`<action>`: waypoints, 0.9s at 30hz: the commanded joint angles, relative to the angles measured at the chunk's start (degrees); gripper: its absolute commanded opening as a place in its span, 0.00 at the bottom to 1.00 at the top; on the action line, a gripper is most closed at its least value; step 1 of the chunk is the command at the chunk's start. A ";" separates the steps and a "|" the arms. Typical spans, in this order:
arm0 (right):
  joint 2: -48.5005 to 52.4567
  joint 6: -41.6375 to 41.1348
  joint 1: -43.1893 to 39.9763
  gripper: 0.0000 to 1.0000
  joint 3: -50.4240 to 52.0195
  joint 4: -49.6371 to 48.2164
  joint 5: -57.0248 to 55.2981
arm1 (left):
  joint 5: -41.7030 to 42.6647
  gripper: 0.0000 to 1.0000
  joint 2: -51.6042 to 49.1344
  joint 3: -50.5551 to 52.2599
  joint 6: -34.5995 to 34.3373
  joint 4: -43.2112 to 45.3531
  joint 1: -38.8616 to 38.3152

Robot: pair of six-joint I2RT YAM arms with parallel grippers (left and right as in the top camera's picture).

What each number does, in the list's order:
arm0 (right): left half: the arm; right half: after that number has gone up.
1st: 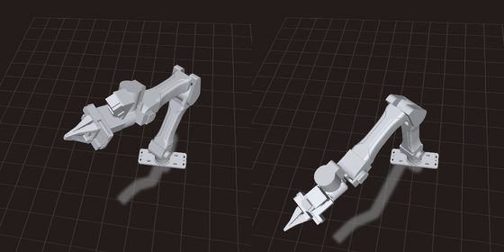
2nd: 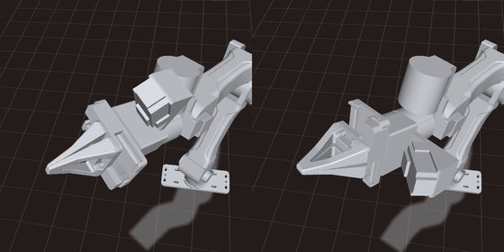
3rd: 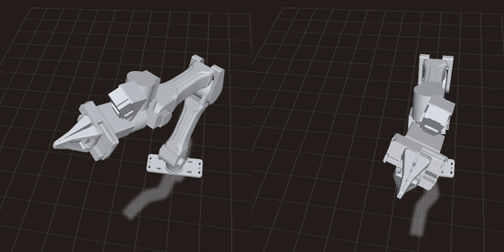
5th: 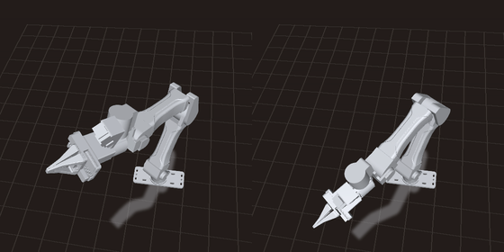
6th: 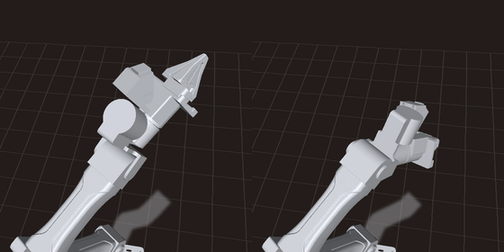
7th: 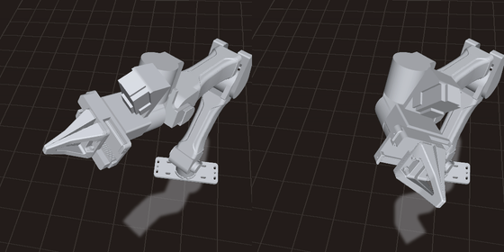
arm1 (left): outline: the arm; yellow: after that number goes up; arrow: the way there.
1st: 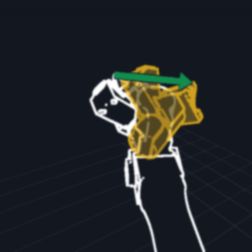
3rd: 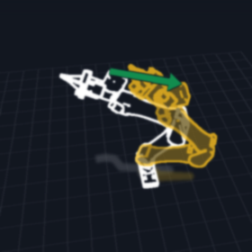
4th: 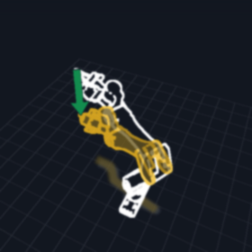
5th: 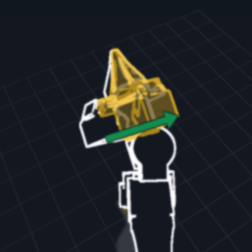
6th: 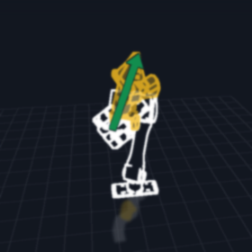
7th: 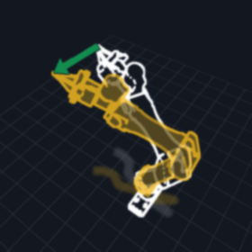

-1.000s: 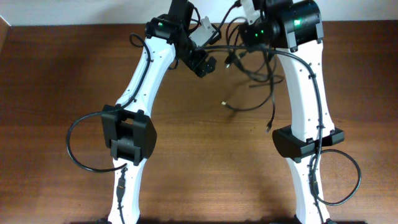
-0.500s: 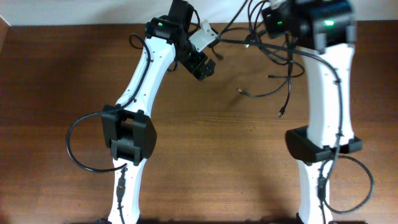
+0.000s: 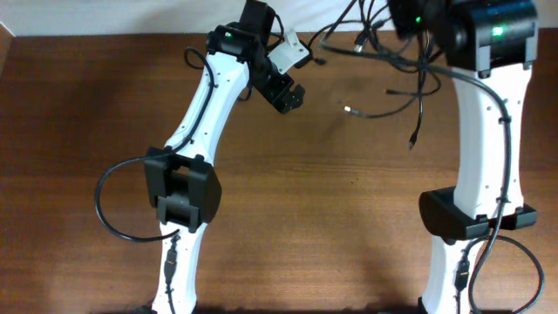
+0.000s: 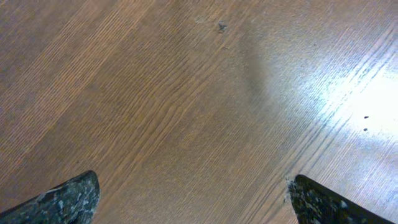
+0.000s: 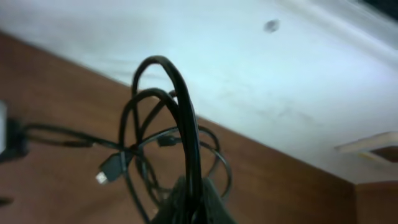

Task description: Untangle cables

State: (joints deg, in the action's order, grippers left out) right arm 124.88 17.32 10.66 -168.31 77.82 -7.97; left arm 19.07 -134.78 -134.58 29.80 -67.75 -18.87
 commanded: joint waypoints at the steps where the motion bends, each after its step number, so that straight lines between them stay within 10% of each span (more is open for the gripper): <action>1: -0.79 0.70 -4.35 0.04 -0.33 -2.67 0.79 | -0.63 0.99 0.50 -1.25 0.50 0.22 -1.05; 27: -12.92 -1.01 2.82 0.04 42.42 -19.56 6.40 | -7.56 0.99 0.50 -1.55 0.46 2.51 -2.60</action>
State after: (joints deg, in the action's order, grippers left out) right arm 118.39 16.51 11.81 -131.41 61.08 -1.37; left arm 11.92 -134.78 -134.80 29.82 -65.32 -22.06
